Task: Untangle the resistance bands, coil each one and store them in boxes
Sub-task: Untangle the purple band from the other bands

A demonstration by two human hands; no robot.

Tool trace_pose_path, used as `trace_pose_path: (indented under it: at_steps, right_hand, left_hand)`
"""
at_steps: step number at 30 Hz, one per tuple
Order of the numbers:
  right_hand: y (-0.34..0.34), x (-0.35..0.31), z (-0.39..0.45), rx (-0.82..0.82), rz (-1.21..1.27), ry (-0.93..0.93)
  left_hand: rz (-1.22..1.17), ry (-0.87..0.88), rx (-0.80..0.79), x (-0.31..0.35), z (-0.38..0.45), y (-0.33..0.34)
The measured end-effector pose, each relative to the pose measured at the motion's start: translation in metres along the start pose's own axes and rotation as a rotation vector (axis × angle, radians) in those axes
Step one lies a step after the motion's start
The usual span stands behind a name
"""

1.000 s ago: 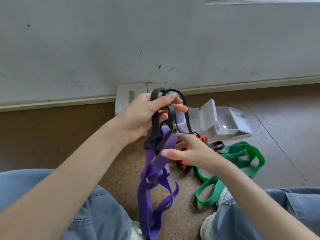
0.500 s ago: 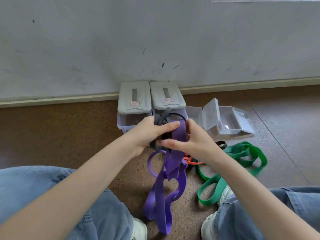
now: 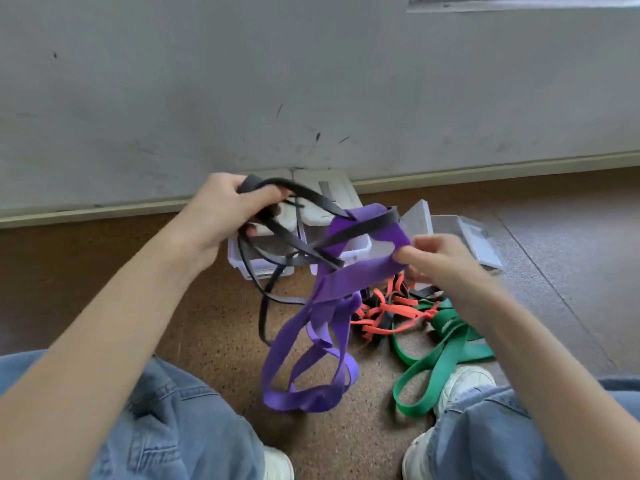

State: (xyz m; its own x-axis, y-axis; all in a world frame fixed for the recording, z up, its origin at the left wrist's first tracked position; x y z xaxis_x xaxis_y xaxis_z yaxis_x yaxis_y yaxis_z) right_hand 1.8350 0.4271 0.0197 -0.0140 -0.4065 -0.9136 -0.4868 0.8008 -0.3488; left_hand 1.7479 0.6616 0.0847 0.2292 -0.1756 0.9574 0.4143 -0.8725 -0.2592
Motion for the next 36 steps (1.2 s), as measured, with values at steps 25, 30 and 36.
trace_pose_path:
  at_steps: [25, 30, 36]
  right_hand:
    - [0.033, -0.033, -0.022, 0.026, 0.338, -0.380]
    - [0.008, -0.021, -0.009, 0.020, 0.458, -0.189]
    - [0.014, 0.003, -0.009, -0.259, 0.114, -0.002]
  left_hand:
    - [0.054, -0.059, -0.571, -0.058, -0.040, 0.087]
    - [0.016, -0.030, -0.424, -0.046, -0.026, 0.071]
    - [-0.255, -0.023, -0.179, -0.019, -0.009, 0.042]
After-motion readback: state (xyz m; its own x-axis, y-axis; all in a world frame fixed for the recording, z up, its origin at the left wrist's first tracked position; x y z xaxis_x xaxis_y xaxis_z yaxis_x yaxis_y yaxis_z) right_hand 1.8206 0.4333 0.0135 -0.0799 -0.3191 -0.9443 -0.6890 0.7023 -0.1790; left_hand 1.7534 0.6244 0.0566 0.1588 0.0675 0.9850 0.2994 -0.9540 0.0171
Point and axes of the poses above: each hand's wrist, its own z-axis towards the middle knuckle, its own y-axis out of the palm, x = y × z, the point moved 2 cm from there along z, towards the middle knuckle
